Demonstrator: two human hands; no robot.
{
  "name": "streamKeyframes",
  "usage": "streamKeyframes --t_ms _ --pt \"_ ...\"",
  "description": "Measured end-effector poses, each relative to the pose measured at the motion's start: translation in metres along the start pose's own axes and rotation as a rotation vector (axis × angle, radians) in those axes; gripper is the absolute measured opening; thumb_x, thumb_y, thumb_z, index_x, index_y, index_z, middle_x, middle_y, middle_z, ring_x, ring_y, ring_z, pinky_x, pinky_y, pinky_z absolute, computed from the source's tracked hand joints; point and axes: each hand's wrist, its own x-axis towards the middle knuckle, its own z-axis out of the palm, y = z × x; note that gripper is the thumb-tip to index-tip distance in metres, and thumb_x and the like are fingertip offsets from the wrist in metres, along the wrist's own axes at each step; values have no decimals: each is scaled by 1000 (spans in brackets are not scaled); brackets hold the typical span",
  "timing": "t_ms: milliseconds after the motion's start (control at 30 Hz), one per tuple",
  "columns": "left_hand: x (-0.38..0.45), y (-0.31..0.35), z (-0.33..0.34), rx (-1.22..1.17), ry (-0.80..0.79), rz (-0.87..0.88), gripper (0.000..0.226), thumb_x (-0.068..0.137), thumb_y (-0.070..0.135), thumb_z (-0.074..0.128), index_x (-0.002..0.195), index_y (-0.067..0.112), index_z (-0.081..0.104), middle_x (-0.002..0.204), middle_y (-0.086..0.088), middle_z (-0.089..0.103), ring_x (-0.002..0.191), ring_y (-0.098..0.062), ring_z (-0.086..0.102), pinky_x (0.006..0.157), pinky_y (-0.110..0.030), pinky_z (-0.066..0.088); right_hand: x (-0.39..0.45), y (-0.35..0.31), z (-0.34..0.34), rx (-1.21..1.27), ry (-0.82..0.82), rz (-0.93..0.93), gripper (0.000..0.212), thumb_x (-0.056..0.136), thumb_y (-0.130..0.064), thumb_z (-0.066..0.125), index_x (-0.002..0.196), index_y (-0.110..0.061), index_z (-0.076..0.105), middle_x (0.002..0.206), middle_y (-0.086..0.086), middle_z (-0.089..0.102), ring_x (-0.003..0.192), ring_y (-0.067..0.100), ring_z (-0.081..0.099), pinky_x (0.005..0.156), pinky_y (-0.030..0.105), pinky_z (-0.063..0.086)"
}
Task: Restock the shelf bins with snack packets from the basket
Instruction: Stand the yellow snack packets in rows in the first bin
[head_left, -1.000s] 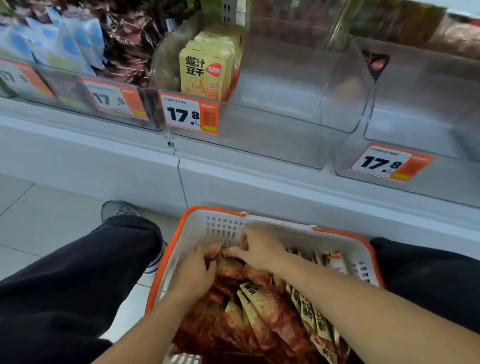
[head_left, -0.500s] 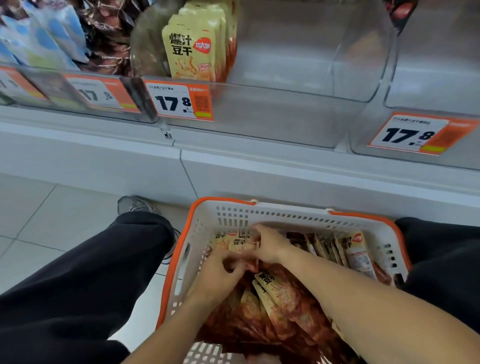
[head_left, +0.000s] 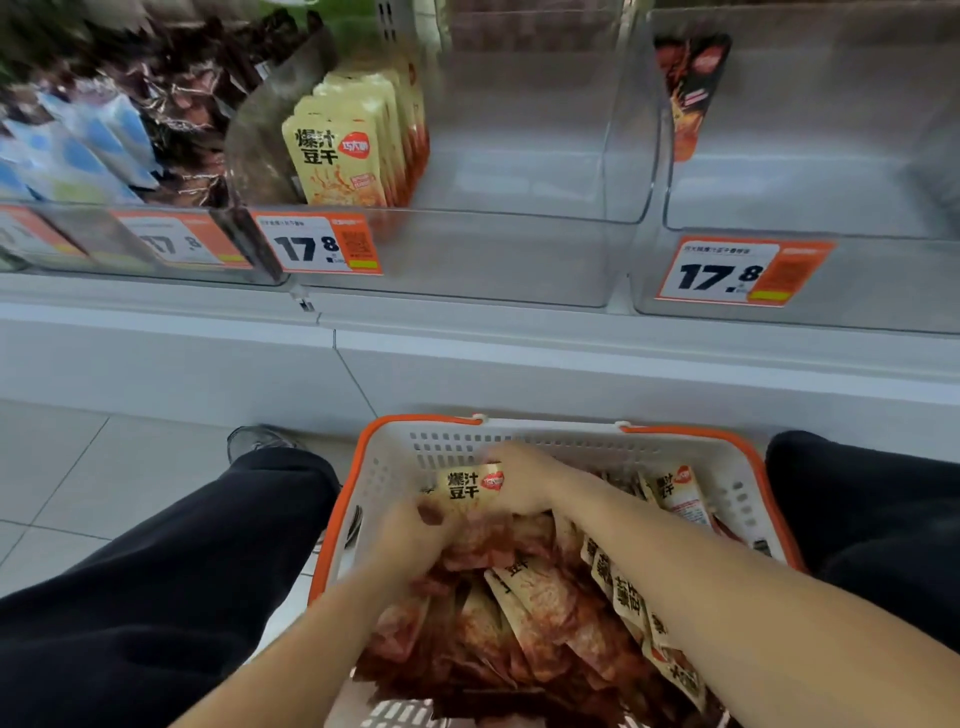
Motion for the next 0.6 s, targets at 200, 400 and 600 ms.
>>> streamKeyframes --t_ms 200,400,600 --pt "2 65 -89 74 -43 154 17 88 23 75 90 10 64 88 -5 71 81 -18 65 77 -32 51 -28 -54 -72 205 65 -121 21 84 -35 78 92 -22 65 90 -3 69 83 19 69 69 28 53" --pt "-17 136 -179 -18 -6 331 12 89 16 72 98 8 70 91 -3 74 77 -10 67 62 -16 50 -58 -119 -127 407 160 -266 21 89 -15 74 106 -5 67 89 7 74 76 17 72 73 36 59" --pt "-13 158 -200 -262 317 665 10 92 12 69 89 22 70 87 -5 74 77 -14 69 71 -28 57 -70 -166 -153 487 573 -444 8 85 -18 78 89 -22 72 81 5 74 66 17 70 67 41 59"
